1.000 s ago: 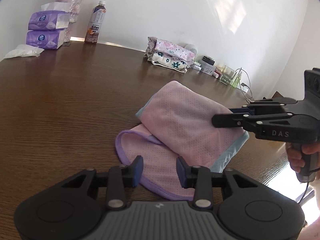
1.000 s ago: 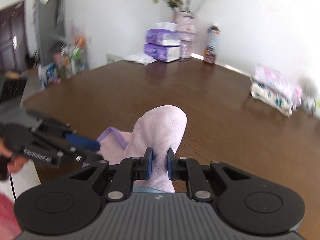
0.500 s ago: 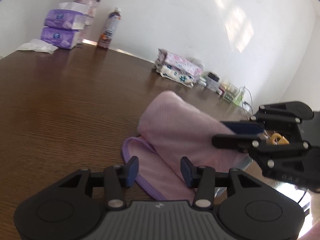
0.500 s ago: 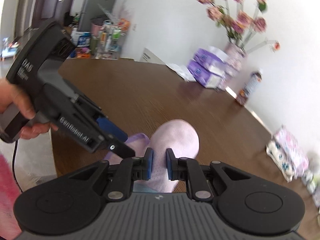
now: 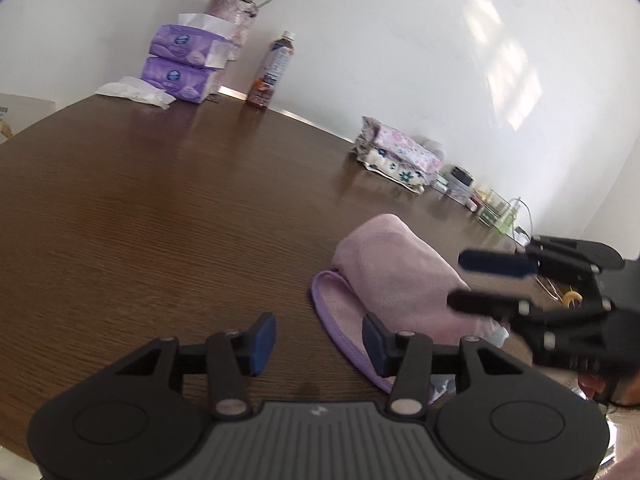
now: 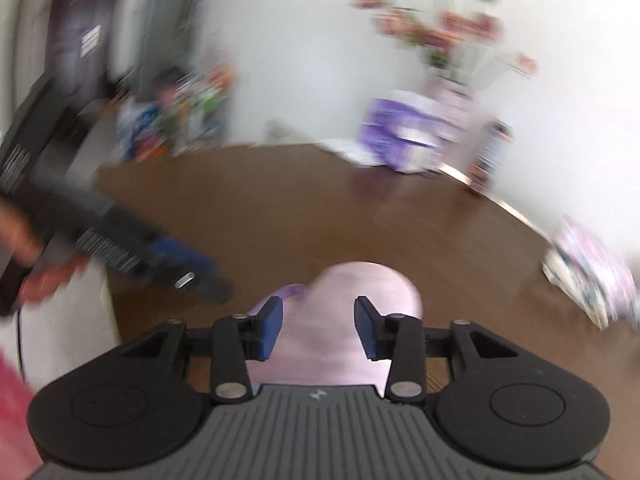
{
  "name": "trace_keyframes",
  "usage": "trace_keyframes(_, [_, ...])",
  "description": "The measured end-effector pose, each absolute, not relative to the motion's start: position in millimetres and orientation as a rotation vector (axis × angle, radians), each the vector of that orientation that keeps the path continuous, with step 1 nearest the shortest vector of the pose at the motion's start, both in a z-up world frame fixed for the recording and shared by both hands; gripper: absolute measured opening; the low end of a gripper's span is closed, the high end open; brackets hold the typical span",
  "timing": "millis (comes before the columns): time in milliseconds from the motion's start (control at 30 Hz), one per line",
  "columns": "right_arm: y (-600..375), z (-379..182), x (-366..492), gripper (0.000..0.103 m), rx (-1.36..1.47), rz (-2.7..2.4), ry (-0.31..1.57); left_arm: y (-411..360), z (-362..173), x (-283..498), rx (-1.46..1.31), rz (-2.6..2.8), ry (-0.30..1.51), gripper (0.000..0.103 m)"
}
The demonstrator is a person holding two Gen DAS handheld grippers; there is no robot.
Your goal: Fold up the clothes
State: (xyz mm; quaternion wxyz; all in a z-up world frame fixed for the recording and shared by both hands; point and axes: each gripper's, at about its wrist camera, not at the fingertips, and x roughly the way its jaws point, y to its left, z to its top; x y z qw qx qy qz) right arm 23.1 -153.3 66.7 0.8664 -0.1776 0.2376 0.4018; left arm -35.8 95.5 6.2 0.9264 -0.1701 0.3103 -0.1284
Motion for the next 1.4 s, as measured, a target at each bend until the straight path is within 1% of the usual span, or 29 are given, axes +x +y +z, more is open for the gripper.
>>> trace_keyframes(67, [-166.2,65.5,39.8,0.041,-0.25,0.803,0.572,85.8,6.4,-32.4,-0.313,-0.294,0.637,0.042])
trace_keyframes(100, [-171.1,63.6,47.0,0.041,-0.196,0.795,0.612,80.3,5.7,-30.2,-0.293,-0.305,0.641,0.034])
trace_keyframes(133, [-174.1,60.9,51.8,0.039,-0.161,0.794,0.643,76.3,4.5,-28.4,-0.279,-0.311,0.647,0.029])
trace_keyframes(167, [-174.3,58.7,53.6,0.035,-0.151,0.8,0.657,75.0,2.7,-27.7,-0.277,-0.313,0.652,0.029])
trace_keyframes(200, [-172.0,57.6,52.3,0.02,-0.159,0.811,0.657,74.1,0.9,-27.2,-0.278,-0.314,0.656,0.029])
trace_keyframes(233, [-169.6,56.4,51.0,0.012,-0.167,0.822,0.657,73.2,-0.8,-26.6,-0.279,-0.314,0.66,0.029])
trace_keyframes(267, [-167.3,55.3,49.7,0.011,-0.174,0.833,0.657,72.3,-2.6,-26.1,-0.28,-0.315,0.664,0.029])
trace_keyframes(333, [-159.5,54.5,43.5,0.007,-0.215,0.855,0.638,72.0,-4.8,-25.7,-0.282,-0.315,0.669,0.029])
trace_keyframes(500, [-137.2,52.2,27.9,0.006,-0.324,0.917,0.591,75.9,-5.2,-27.3,-0.296,-0.311,0.669,0.029])
trace_keyframes(600, [-127.3,49.0,23.8,0.006,-0.361,0.945,0.595,82.2,-3.8,-30.1,-0.32,-0.3,0.659,0.029])
trace_keyframes(800, [-118.4,41.3,19.1,0.006,-0.381,0.984,0.611,103.8,12.1,-44.5,-0.379,-0.255,0.574,0.029])
trace_keyframes(867, [-120.1,40.4,18.5,0.009,-0.363,0.994,0.609,104.9,18.7,-47.0,-0.382,-0.26,0.544,0.029])
trace_keyframes(900, [-127.5,43.4,18.4,0.012,-0.335,0.989,0.598,104.5,22.4,-47.7,-0.383,-0.265,0.529,0.03])
trace_keyframes(933, [-134.8,46.3,18.3,0.019,-0.307,0.983,0.588,102.9,25.3,-47.4,-0.379,-0.27,0.517,0.03])
trace_keyframes(967, [-142.2,49.2,18.2,0.025,-0.28,0.978,0.577,101.1,28.0,-46.9,-0.375,-0.274,0.506,0.03])
trace_keyframes(1000, [-149.5,52.1,18.1,0.033,-0.252,0.972,0.566,99.2,30.8,-46.5,-0.371,-0.279,0.495,0.03])
trace_keyframes(1033, [-156.8,55.0,18.0,0.036,-0.224,0.966,0.556,96.7,33.0,-44.5,-0.36,-0.284,0.491,0.03])
trace_keyframes(1167, [-187.9,62.0,20.9,0.037,-0.146,0.886,0.538,81.6,41.4,-30.0,-0.311,-0.321,0.483,0.03])
trace_keyframes(1300, [-205.5,50.2,26.5,0.036,-0.095,0.84,0.599,54.7,45.4,-5.6,-0.239,-0.369,0.485,0.03])
trace_keyframes(1400, [-199.9,39.7,24.4,0.036,-0.11,0.867,0.604,42.1,40.0,12.9,-0.204,-0.344,0.52,0.029])
